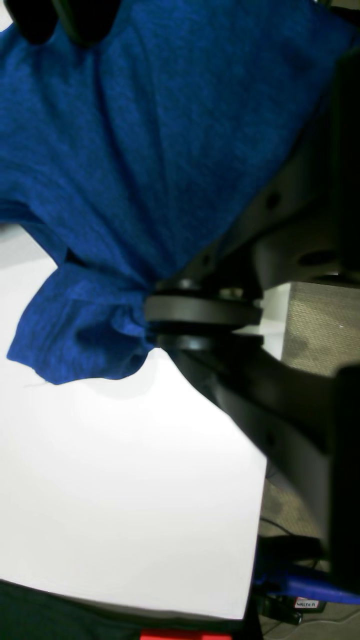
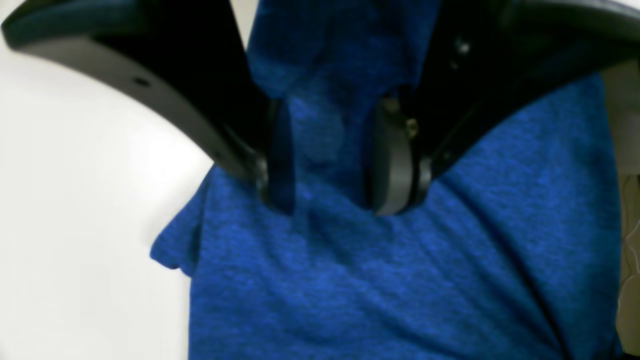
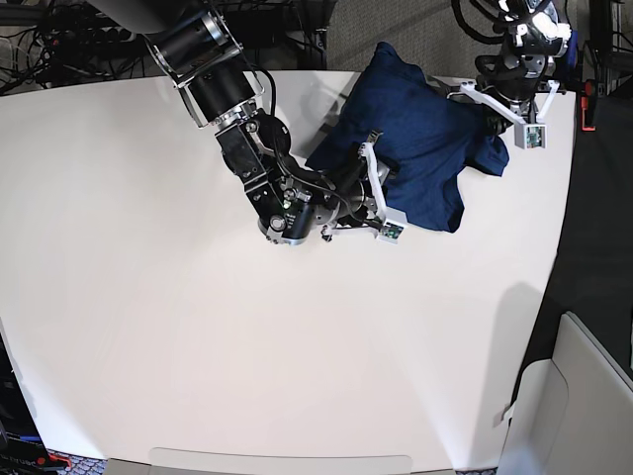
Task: Fold the T-shirt properly
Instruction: 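Grasp the bundle with both grippers and lift it, shifting it sideways, then drag the bundle with the right gripper and lay it flat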
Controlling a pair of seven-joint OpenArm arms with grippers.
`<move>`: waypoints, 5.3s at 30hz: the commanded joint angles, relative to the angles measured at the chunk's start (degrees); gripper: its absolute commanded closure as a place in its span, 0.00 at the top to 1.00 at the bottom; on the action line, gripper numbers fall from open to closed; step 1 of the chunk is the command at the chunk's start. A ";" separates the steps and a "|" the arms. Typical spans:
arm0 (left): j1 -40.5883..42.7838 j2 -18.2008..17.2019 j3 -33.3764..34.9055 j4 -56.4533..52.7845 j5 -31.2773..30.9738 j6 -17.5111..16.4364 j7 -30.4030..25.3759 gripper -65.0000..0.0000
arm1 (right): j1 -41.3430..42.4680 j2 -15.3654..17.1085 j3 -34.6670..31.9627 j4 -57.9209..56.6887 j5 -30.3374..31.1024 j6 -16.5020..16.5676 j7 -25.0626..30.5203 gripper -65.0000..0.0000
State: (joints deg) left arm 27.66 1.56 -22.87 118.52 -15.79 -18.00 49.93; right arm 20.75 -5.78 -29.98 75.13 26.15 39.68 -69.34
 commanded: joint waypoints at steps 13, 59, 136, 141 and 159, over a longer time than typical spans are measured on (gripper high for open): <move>-8.28 -1.78 7.53 -2.43 -0.08 -0.07 8.84 0.01 | -1.46 2.31 0.57 14.32 0.35 0.32 0.99 0.39; -1.95 -3.89 -11.98 0.65 -0.52 -0.24 9.10 0.24 | -2.51 3.10 0.57 15.11 4.84 0.32 5.03 0.39; -10.82 -3.01 -1.61 -0.50 -0.34 -0.24 3.21 0.21 | -4.71 10.75 21.32 -2.91 -6.59 0.32 12.77 0.39; -10.82 -3.01 -1.35 -0.41 -0.43 -0.33 3.21 0.21 | -4.62 13.74 23.87 -2.91 -6.59 0.32 14.53 0.39; -9.07 -4.68 -1.52 0.29 -0.52 -0.33 2.77 0.21 | -3.13 16.29 24.39 -2.56 -14.59 0.32 16.55 0.39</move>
State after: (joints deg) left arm 18.85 -2.79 -24.27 117.69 -15.70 -18.02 53.91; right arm 17.45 9.30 -6.02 72.95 16.40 41.41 -48.21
